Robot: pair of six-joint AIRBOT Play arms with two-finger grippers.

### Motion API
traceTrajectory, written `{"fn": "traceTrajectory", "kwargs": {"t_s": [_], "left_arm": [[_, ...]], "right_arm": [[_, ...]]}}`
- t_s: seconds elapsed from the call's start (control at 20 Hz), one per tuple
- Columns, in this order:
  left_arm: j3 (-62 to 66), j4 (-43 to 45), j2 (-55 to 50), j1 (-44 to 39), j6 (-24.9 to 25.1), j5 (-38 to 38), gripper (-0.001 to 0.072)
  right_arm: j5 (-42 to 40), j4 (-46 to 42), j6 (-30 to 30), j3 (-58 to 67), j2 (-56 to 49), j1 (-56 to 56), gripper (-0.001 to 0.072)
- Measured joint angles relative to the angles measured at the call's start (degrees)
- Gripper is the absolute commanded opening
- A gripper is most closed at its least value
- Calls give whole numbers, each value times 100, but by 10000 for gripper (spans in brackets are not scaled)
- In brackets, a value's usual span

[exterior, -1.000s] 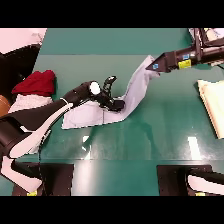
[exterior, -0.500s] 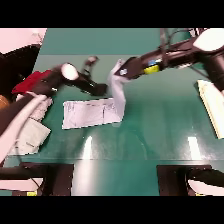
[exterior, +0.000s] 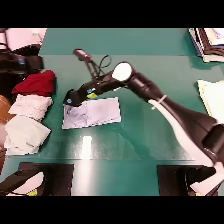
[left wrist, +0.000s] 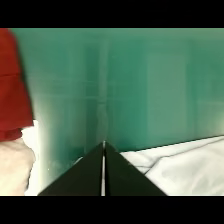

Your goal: Fold the shirts.

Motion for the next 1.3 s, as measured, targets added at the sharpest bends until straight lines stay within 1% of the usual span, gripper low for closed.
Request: {"fn": "traceTrajectory", "kwargs": {"t_s": [0.15, 0.3, 0.4, 0.5, 0.55, 0.6, 0.65, 0.75, 0.85, 0.95, 1.1, 1.15, 1.2, 1.25, 1.3], "left_arm": [[0, 70, 142, 234, 61, -249, 21], [0, 103, 195, 323, 111, -435, 21], [0, 109, 210, 352, 131, -522, 20], [0, 109, 216, 365, 136, -581, 20], [0, 105, 221, 369, 138, -610, 21], [0, 85, 223, 376, 140, -614, 21], [0, 57, 223, 376, 142, -629, 21], [0, -52, 223, 378, 146, -627, 21], [0, -179, 223, 378, 151, -586, 21], [0, -262, 223, 378, 151, -525, 21], [0, -337, 223, 378, 153, -461, 21], [0, -350, 223, 378, 153, -448, 21], [0, -367, 223, 378, 153, -433, 21], [0, -380, 223, 378, 153, -428, 21], [0, -393, 223, 378, 168, -422, 21]], "right_arm": [[691, -442, 199, 258, -232, -122, 501], [1115, -1008, 396, -264, 37, -535, 501], [1204, -1244, 496, -999, 426, -925, 501], [1097, -1390, 636, -1908, 885, -1394, 506], [988, -1421, 723, -2406, 1121, -1644, 532], [866, -1456, 824, -2872, 1322, -1856, 595], [719, -1443, 898, -3346, 1519, -2076, 596], [387, -1266, 960, -4105, 1718, -2439, 594], [164, -789, 743, -4577, 1709, -2647, 594], [31, -166, 393, -4793, 1521, -2686, 594], [-76, 577, 46, -4612, 1060, -2457, 590], [-103, 723, -22, -4437, 866, -2328, 548], [-136, 798, -76, -4234, 671, -2190, 475], [-164, 852, -103, -4028, 490, -2065, 424], [-188, 885, -131, -3814, 323, -1947, 398]]}}
